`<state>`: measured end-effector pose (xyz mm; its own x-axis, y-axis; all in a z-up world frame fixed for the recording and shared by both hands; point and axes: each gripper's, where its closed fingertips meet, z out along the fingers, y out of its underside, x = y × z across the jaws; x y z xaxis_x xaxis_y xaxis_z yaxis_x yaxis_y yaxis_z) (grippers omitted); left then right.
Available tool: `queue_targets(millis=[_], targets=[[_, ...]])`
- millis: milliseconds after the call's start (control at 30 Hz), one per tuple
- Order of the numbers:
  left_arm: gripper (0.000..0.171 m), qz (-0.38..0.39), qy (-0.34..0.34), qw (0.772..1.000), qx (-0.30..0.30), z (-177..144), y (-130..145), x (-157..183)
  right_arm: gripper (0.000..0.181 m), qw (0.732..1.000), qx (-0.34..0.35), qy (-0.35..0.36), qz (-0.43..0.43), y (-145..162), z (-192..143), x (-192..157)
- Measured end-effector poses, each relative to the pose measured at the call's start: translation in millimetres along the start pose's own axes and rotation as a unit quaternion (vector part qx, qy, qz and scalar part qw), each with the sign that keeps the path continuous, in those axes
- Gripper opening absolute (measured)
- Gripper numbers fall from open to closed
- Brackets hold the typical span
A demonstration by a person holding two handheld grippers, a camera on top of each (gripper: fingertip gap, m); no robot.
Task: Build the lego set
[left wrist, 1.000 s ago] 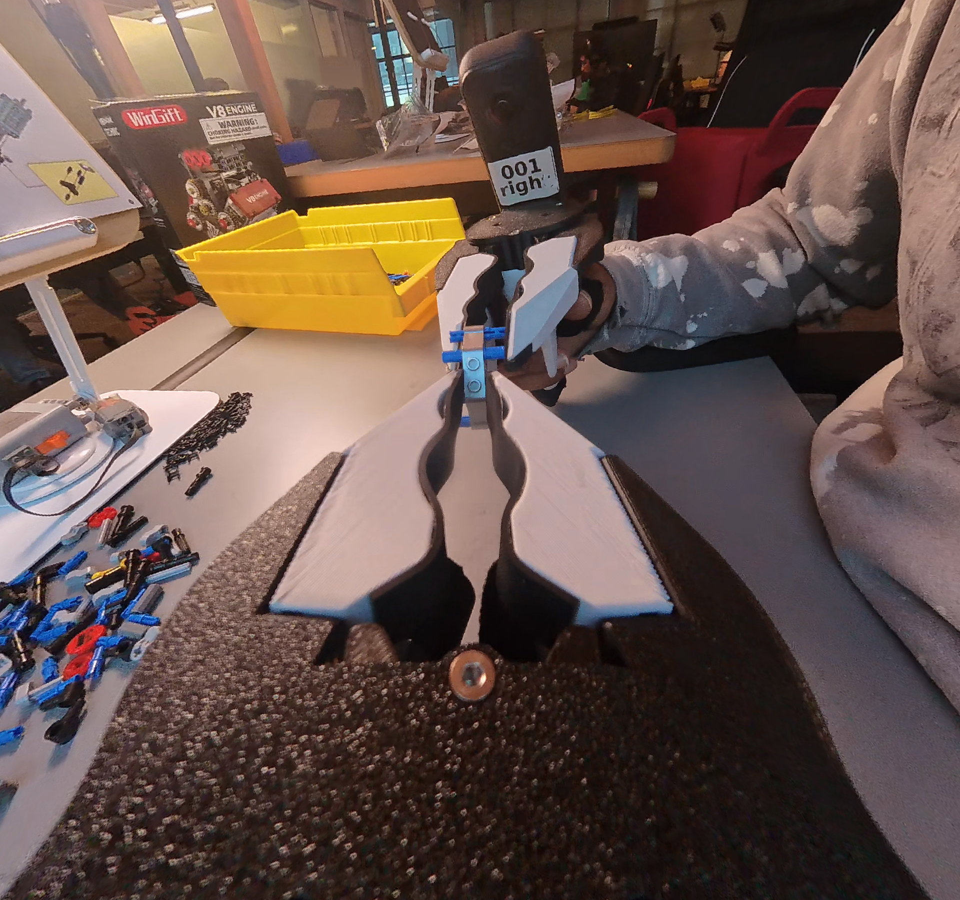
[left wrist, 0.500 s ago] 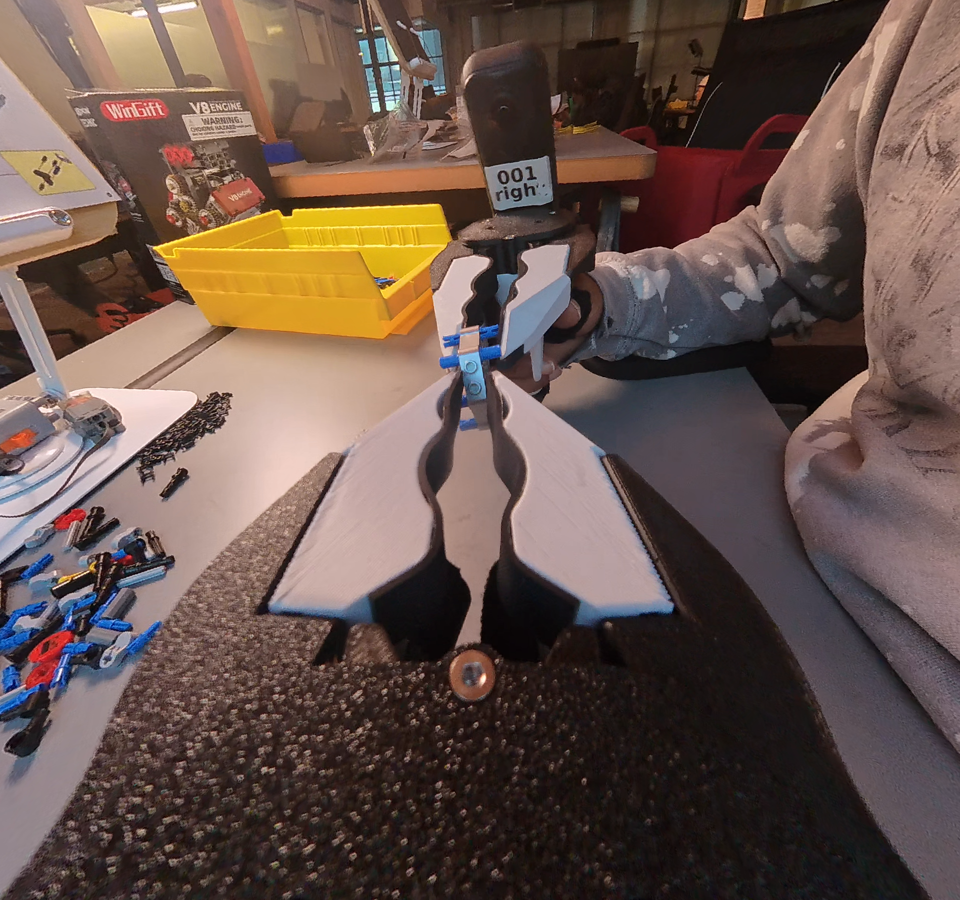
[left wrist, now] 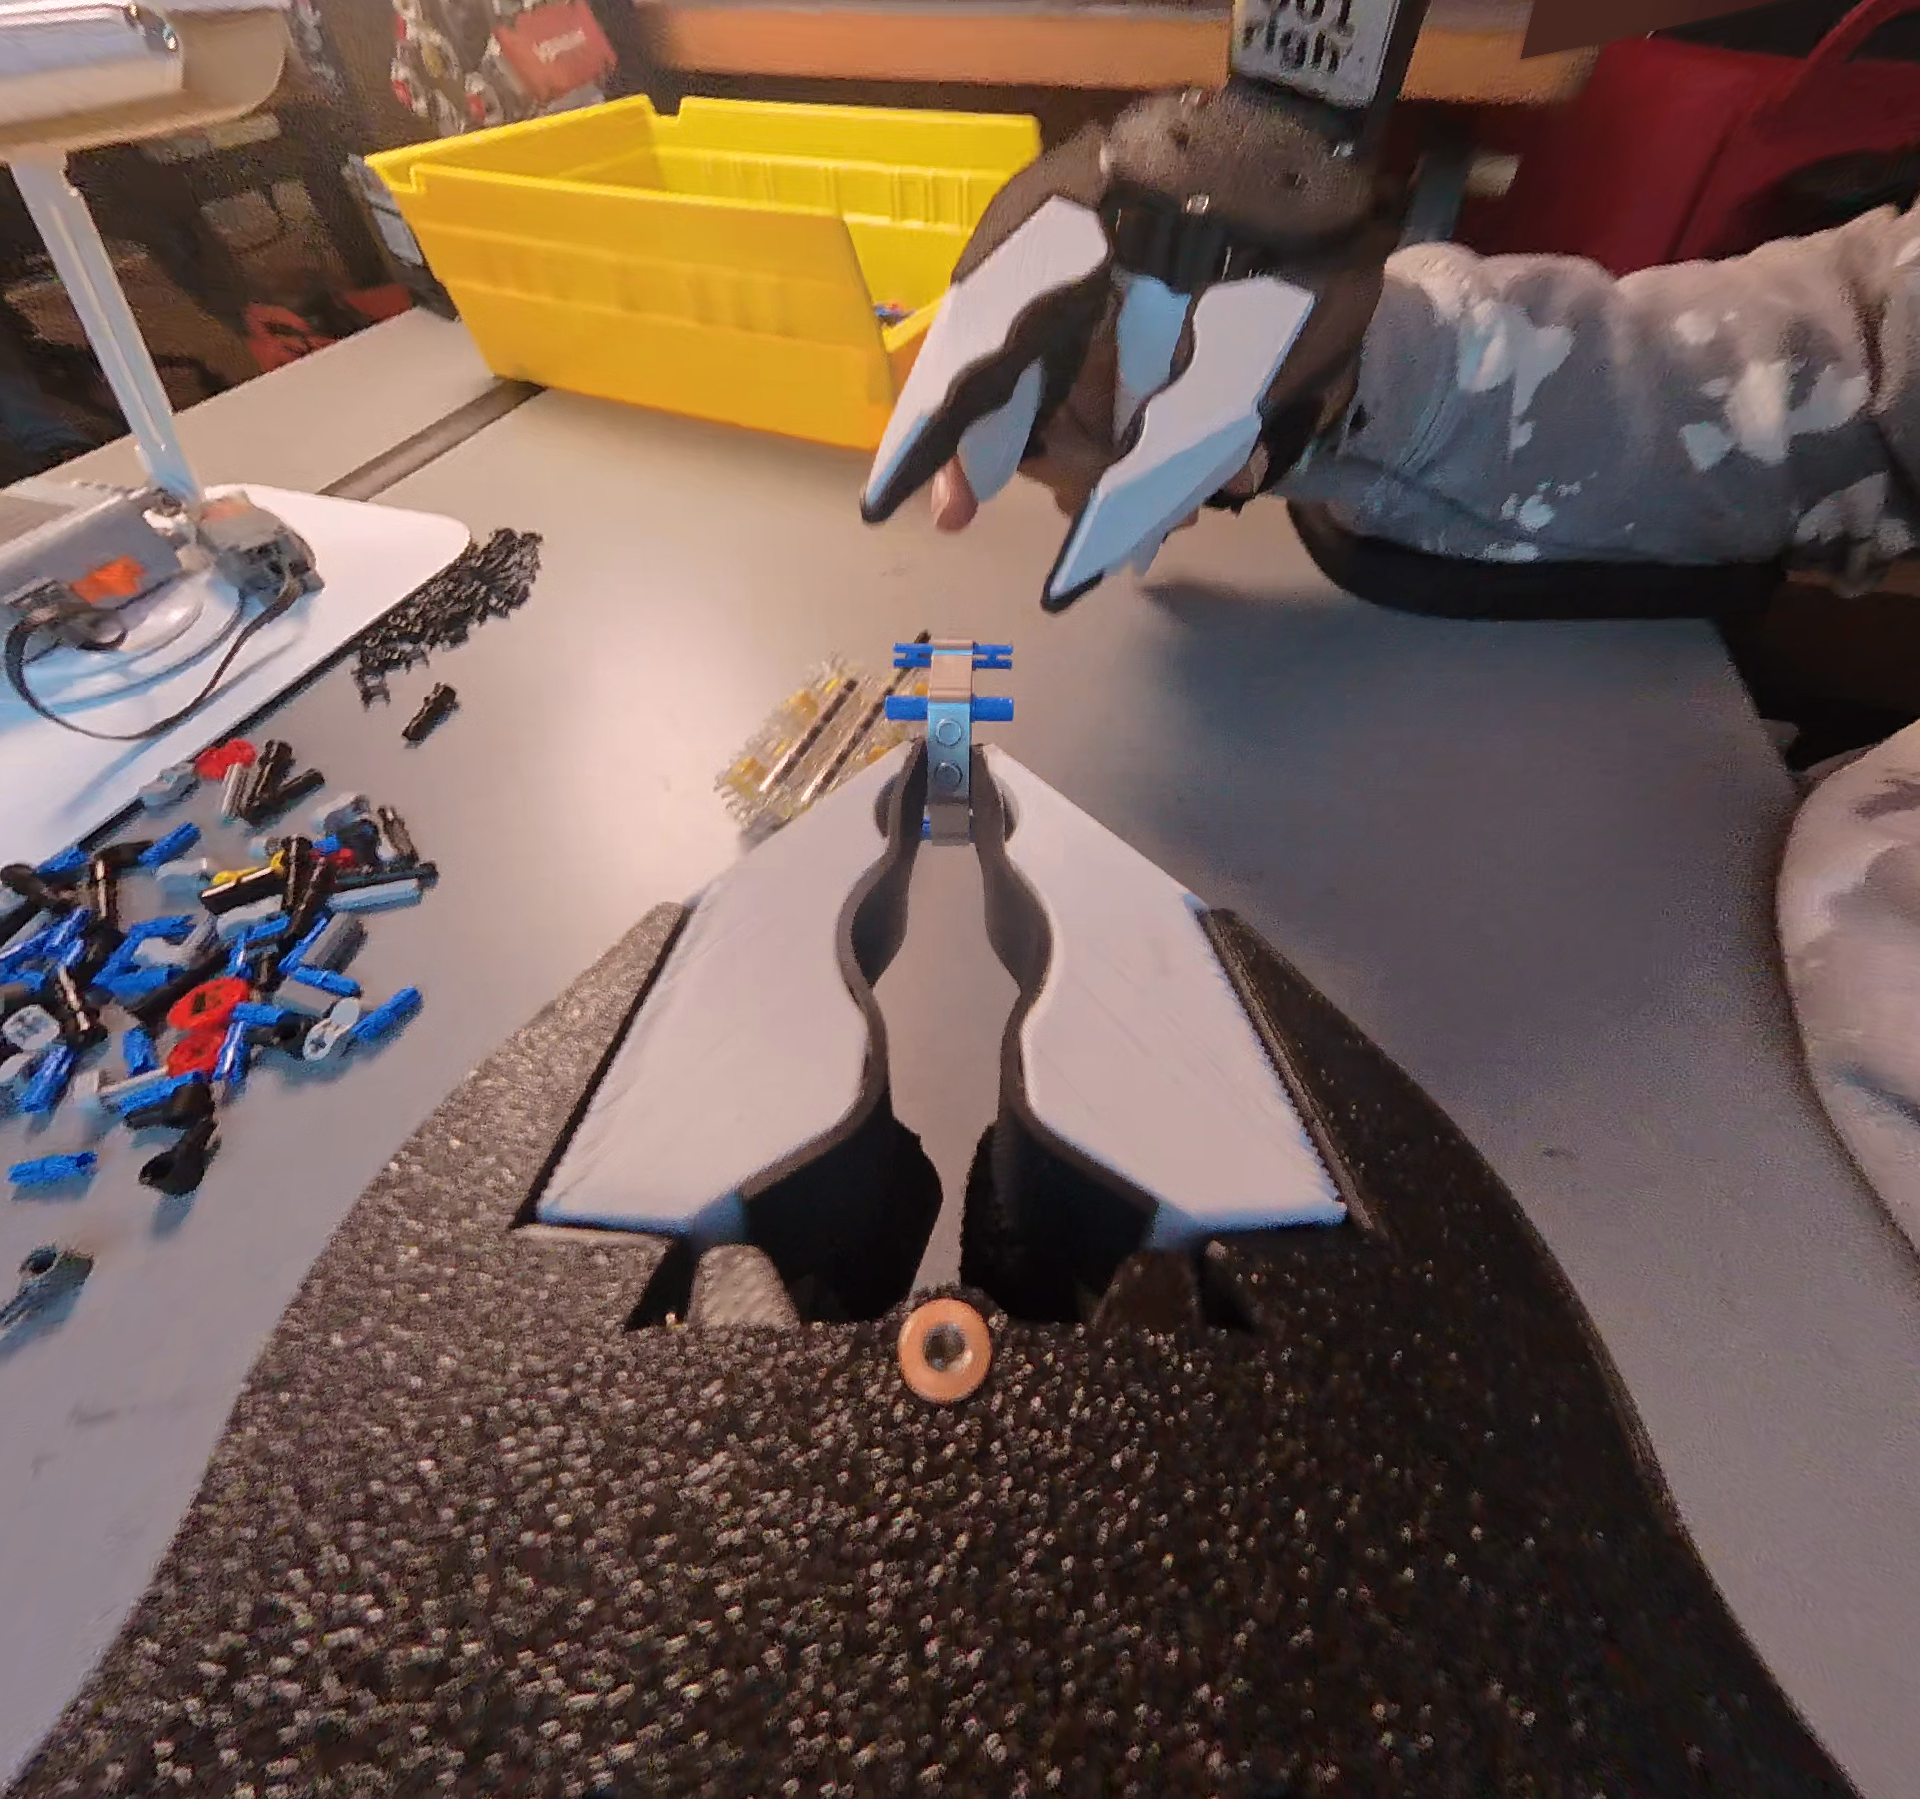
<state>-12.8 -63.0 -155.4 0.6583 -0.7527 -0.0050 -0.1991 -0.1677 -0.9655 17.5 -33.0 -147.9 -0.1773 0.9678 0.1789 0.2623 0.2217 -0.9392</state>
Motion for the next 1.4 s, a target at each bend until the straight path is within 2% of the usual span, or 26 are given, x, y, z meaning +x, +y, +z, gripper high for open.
queue_targets(millis=[100,200,567,767,1100,1400], targets=[[0.007,0.008,-0.016,0.998,-0.055,4.6,19.3,-5.1,0.044,0.999,-0.007,0.033,0.018,7.0,-9.7,21.4],[0.007,0.004,-0.006,0.996,-0.084,8.4,30.6,-1.2,0.044,0.999,-0.013,0.034,0.028,13.4,-10.0,25.0],[0.007,-0.019,0.002,0.989,-0.147,12.2,53.6,1.8,0.043,0.991,-0.112,-0.024,-0.068,36.0,32.4,-35.5],[0.007,-0.017,0.003,0.988,-0.152,13.1,55.2,3.4,0.045,0.984,-0.155,-0.008,-0.084,49.0,43.6,-38.0],[0.007,-0.017,0.004,0.988,-0.155,13.9,56.1,5.3,0.046,0.984,-0.176,0.013,-0.038,49.0,59.2,-36.6],[0.011,-0.041,0.022,0.988,-0.148,6.3,52.8,2.6,0.040,0.979,-0.199,0.031,-0.018,58.8,53.1,-29.7]])
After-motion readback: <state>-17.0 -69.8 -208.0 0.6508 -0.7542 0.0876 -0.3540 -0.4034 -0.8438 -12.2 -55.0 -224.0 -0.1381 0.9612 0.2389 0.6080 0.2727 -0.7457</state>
